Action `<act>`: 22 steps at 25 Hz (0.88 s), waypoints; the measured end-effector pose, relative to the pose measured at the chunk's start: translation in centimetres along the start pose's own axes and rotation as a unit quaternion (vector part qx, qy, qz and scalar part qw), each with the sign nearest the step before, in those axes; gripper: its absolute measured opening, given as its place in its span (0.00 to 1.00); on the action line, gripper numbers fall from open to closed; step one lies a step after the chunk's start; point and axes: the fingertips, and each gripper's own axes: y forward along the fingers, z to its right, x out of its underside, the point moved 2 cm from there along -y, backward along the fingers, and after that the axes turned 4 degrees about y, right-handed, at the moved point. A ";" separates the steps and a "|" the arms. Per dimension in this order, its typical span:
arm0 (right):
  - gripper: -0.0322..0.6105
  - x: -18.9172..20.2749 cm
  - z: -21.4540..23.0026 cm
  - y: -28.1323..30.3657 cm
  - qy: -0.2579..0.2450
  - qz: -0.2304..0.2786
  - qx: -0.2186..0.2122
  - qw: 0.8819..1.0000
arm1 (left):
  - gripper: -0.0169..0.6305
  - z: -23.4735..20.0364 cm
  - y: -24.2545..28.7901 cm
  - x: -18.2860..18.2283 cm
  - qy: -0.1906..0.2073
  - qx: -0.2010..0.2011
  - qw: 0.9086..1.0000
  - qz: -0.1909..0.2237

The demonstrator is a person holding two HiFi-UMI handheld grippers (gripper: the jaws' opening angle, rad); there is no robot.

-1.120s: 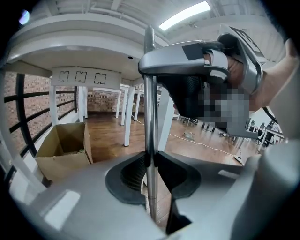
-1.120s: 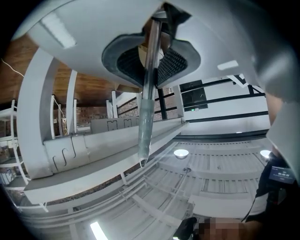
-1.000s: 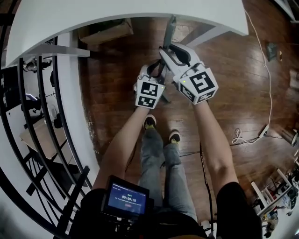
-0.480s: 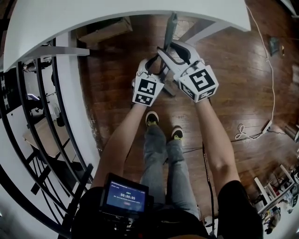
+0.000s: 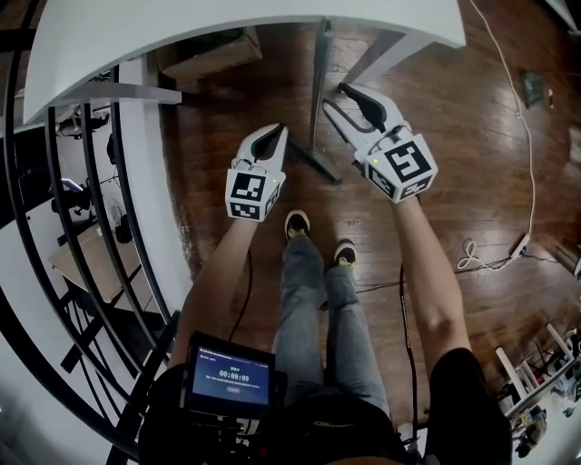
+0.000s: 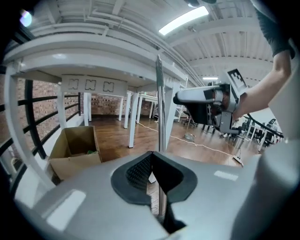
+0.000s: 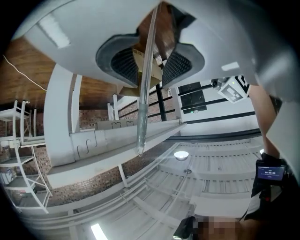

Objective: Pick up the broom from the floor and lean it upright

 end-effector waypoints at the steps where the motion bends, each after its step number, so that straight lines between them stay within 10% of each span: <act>1: 0.30 -0.4 -0.3 -1.1 0.002 0.003 0.000 1.000 | 0.05 0.0 -1.8 -0.6 -0.009 -0.009 1.000 0.008; 13: 0.12 -13.1 -8.3 -19.1 0.138 0.126 -0.006 0.982 | 0.05 11.9 -23.3 -12.5 -0.052 -0.070 0.993 0.076; 22: 0.05 -20.0 -24.0 -40.6 0.034 0.132 -0.086 0.987 | 0.05 34.5 -37.3 -26.2 0.010 -0.078 0.987 0.137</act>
